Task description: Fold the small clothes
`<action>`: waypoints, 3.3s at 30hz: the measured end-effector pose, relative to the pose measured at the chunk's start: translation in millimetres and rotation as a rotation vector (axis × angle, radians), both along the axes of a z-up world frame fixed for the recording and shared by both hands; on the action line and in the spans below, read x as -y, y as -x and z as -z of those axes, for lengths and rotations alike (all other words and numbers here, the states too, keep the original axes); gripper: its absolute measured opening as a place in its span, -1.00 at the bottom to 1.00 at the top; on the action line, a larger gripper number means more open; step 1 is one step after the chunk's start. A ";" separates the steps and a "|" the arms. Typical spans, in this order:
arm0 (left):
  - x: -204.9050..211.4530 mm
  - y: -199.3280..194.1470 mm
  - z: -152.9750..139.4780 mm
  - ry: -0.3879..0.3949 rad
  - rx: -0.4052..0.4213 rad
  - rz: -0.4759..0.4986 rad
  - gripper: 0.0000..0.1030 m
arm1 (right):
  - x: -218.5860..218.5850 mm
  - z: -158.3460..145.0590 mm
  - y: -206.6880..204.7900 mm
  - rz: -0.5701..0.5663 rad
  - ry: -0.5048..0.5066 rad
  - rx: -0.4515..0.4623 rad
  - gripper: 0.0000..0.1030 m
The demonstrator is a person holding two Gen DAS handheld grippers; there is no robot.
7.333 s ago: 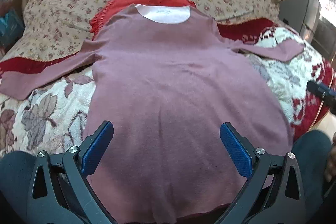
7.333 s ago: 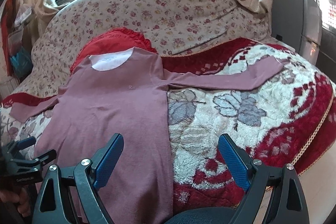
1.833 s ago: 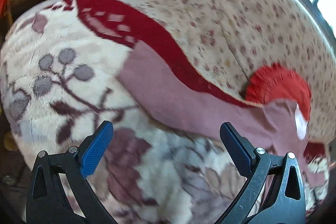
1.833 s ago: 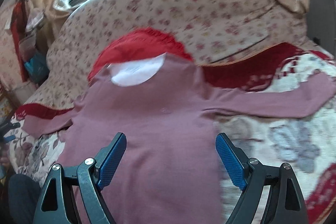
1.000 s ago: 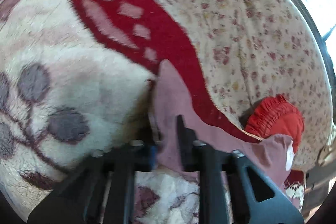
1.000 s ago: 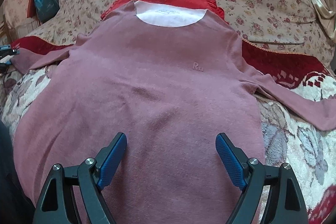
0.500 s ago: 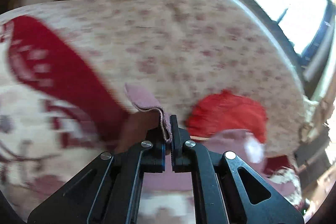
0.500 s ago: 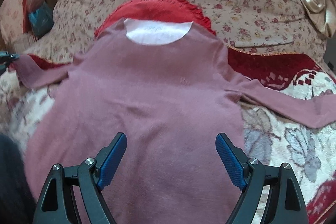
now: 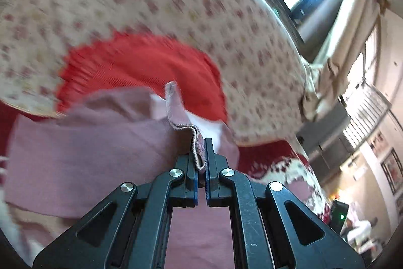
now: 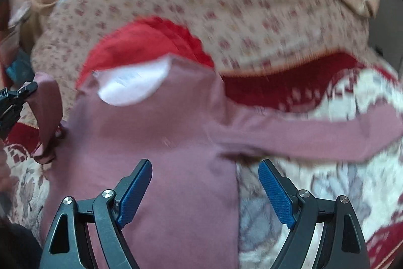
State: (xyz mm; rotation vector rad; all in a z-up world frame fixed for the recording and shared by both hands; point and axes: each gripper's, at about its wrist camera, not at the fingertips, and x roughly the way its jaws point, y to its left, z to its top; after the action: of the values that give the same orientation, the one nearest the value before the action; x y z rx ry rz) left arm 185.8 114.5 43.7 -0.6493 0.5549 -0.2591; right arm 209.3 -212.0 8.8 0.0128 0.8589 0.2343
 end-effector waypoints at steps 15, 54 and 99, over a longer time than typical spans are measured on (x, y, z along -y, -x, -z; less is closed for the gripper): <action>69.0 -32.8 77.0 -0.084 -0.116 0.162 -0.96 | -30.9 10.1 -45.0 -0.123 -0.248 -0.011 0.65; -116.0 62.5 67.9 -0.109 -0.337 -0.410 -0.19 | -82.2 77.5 -138.4 -0.312 -0.630 -0.249 0.01; -88.0 50.0 61.3 -0.241 -0.284 -0.419 -0.18 | 0.2 28.8 -142.8 -0.026 -0.399 -0.103 -0.96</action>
State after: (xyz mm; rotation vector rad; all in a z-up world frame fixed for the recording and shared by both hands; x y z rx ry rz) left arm 135.8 202.4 -17.7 -0.5552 0.6934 0.2948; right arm 352.0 -212.2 -20.0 0.3889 0.9035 0.4295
